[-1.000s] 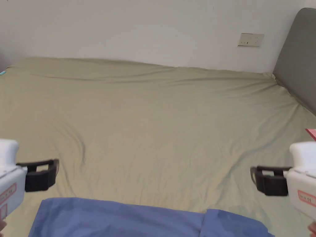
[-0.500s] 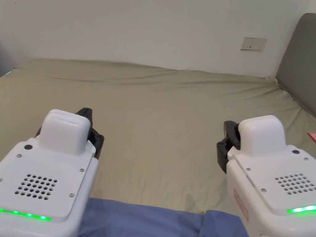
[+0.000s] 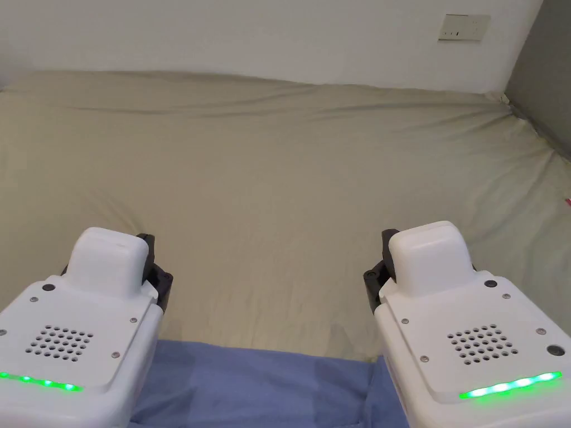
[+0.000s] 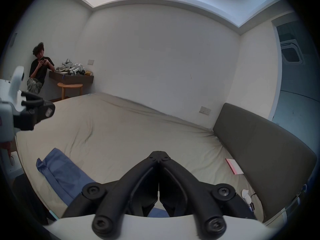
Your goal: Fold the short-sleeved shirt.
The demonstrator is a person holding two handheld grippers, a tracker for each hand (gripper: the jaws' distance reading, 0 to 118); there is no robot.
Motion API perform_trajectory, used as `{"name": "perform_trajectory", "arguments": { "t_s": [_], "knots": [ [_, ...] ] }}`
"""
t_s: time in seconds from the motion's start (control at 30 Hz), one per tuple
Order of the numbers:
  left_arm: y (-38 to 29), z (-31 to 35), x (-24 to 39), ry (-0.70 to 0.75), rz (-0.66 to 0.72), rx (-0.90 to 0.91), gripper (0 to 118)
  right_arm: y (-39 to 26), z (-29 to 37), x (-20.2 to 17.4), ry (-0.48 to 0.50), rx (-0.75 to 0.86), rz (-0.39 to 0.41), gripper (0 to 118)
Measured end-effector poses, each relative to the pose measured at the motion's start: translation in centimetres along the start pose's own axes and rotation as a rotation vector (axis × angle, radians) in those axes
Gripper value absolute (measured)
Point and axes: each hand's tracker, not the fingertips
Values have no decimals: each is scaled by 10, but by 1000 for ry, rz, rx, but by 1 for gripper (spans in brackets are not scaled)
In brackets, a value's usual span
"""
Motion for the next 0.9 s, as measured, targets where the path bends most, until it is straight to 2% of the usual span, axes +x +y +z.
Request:
{"name": "perform_trajectory", "arguments": {
  "t_s": [0.07,0.13,0.17,0.2,0.23,0.27,0.43,0.53,0.73,0.77,0.9],
  "knots": [
    [-24,-17,-2,11,-82,-61,12,-9,-9,1,9,-31,0,2],
    [-52,-34,-13,-72,-74,-193,27,-19,-17,4,22,-69,-13,2],
    [-65,-42,-22,-114,-36,-248,42,-22,-20,6,28,-88,-27,2],
    [-80,-50,-36,-155,40,-315,75,-27,-24,8,39,-107,-31,2],
    [-96,-57,-52,-187,116,-375,101,-31,-27,10,34,-120,-27,2],
    [-112,-63,-68,-205,193,-418,115,-34,-28,12,27,-131,-24,2],
    [-171,-80,-156,-263,462,-560,115,-46,-32,20,4,-174,6,2],
    [-201,-91,-196,-403,662,-660,115,-49,-34,21,8,-191,-2,2],
    [-245,-110,-209,-602,908,-736,115,-50,-33,15,35,-224,-12,2],
    [-250,-109,-214,-589,907,-668,117,-48,-31,14,37,-233,-11,2],
    [-246,-103,-212,-658,1054,-635,118,-38,-21,10,73,-227,-28,2]
  ]
}}
